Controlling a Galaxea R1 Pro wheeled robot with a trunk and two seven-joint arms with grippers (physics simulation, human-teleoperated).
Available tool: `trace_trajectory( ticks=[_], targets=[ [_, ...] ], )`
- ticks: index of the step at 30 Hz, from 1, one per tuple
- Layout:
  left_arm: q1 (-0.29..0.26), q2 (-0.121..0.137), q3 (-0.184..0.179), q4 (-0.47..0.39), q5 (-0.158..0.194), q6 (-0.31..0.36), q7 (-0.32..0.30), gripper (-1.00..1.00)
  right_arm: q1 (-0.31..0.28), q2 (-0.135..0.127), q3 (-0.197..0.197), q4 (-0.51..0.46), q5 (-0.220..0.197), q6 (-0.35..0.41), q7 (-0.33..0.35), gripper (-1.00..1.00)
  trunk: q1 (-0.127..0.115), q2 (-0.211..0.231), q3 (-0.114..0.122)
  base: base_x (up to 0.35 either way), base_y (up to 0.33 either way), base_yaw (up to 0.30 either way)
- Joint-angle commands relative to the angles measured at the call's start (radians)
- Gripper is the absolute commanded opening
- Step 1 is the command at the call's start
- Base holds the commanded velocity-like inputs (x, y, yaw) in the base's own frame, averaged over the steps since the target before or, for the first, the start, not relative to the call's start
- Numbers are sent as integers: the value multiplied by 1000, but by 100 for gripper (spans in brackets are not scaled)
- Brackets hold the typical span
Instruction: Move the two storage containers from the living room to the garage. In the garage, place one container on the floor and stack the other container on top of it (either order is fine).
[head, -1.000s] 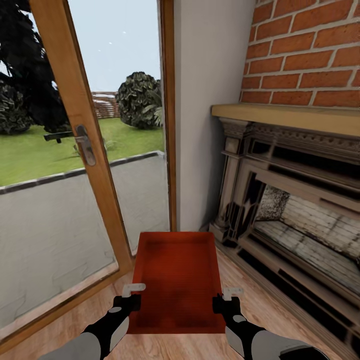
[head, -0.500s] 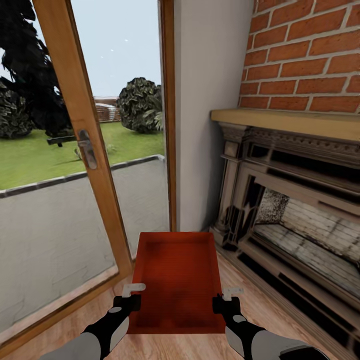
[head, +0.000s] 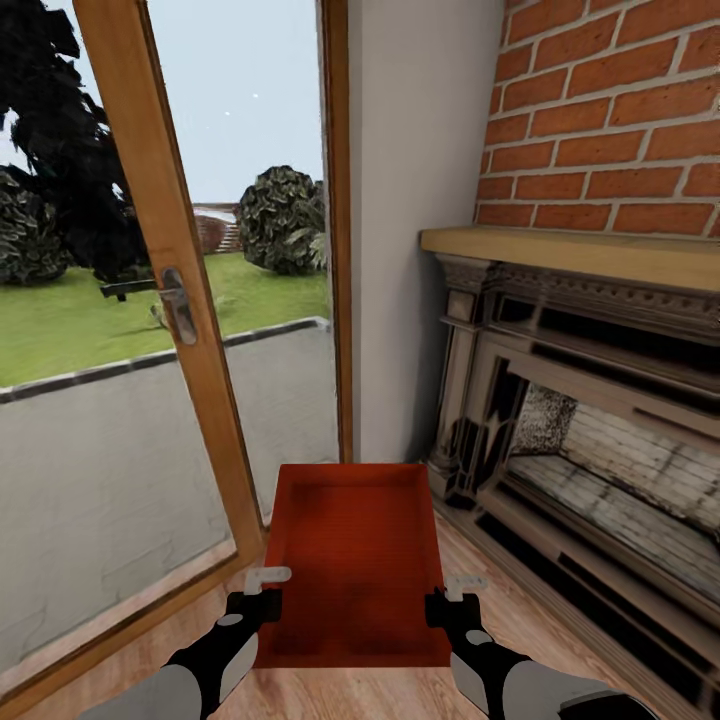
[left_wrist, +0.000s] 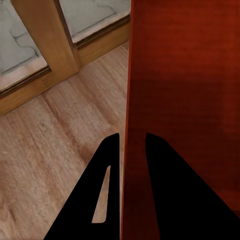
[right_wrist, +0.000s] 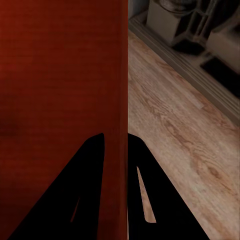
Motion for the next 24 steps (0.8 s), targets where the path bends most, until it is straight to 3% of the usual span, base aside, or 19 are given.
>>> trace_trajectory(
  ticks=[1,24],
  targets=[
    [-1,13,4,3,8,-4,23,-100,-2,-5,-9,1,-28,-10,-5,-100,0,-1,1,0,0,0],
    [-1,13,4,3,8,-4,23,-100,-2,-5,-9,1,-28,-10,-5,-100,0,-1,38,0,0,0]
  ],
)
